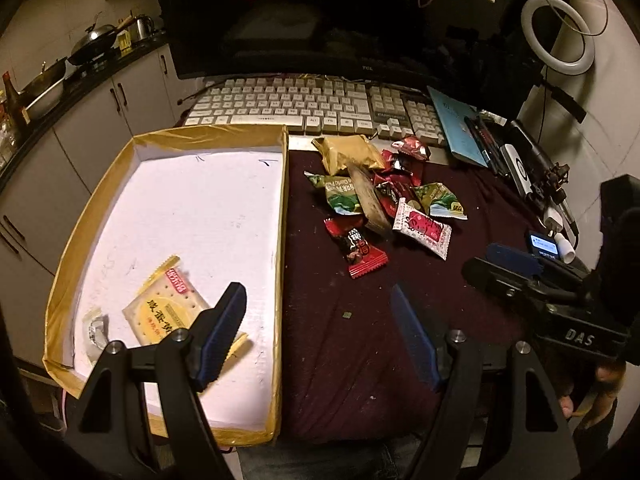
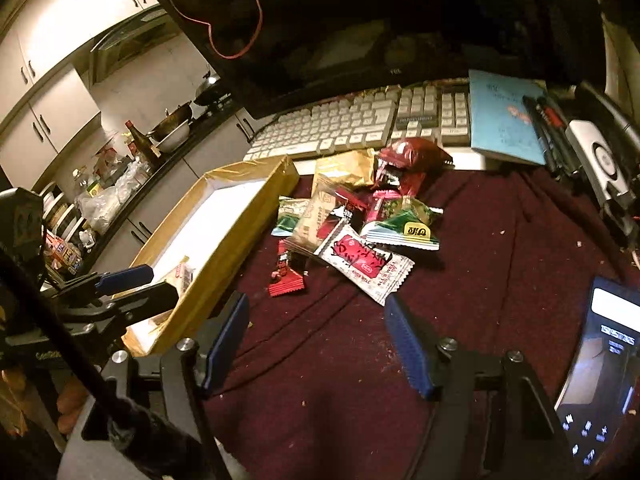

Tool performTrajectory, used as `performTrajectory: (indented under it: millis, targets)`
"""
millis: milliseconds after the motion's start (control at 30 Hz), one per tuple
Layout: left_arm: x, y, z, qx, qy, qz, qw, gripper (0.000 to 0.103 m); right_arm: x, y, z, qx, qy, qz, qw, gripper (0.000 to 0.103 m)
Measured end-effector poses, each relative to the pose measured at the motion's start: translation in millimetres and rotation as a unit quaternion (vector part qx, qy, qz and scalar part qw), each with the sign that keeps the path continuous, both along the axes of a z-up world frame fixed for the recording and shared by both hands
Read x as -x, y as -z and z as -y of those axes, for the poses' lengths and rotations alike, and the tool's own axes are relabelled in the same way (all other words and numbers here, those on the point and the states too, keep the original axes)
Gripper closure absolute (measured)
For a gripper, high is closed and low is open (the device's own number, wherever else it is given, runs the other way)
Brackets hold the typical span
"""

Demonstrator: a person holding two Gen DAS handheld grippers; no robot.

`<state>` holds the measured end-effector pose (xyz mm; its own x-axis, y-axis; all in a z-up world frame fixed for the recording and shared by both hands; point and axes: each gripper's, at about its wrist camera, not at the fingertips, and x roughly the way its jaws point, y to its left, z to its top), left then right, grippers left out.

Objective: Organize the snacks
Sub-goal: 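Grasp the white-and-red candy packet with the right gripper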

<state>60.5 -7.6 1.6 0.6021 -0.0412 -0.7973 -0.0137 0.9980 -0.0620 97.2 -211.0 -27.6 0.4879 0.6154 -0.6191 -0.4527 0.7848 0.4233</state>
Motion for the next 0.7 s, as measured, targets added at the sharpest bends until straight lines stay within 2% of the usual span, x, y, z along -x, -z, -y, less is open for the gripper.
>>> performTrajectory:
  millis: [167,300,467,700]
  targets:
    - [-3,1,-3,0.011,-0.009,-0.002,0.9999,0.028,-25,5,-10,0.007,-0.013,-0.023,1.000,0.033]
    - [-3,2,-4,0.014,-0.007,-0.001,0.9999,0.028,-49,7,-20,0.038,-0.004,-0.027,0.999,0.033]
    - [-3,3,-6,0.017,-0.006,-0.002,0.9998,0.028,-70,19,-30,0.038,-0.023,-0.051,0.998,0.033]
    - [-3,5,-11,0.024,-0.008,-0.007,0.9996,0.028,-37,24,-32,0.070,-0.022,-0.042,0.996,0.036]
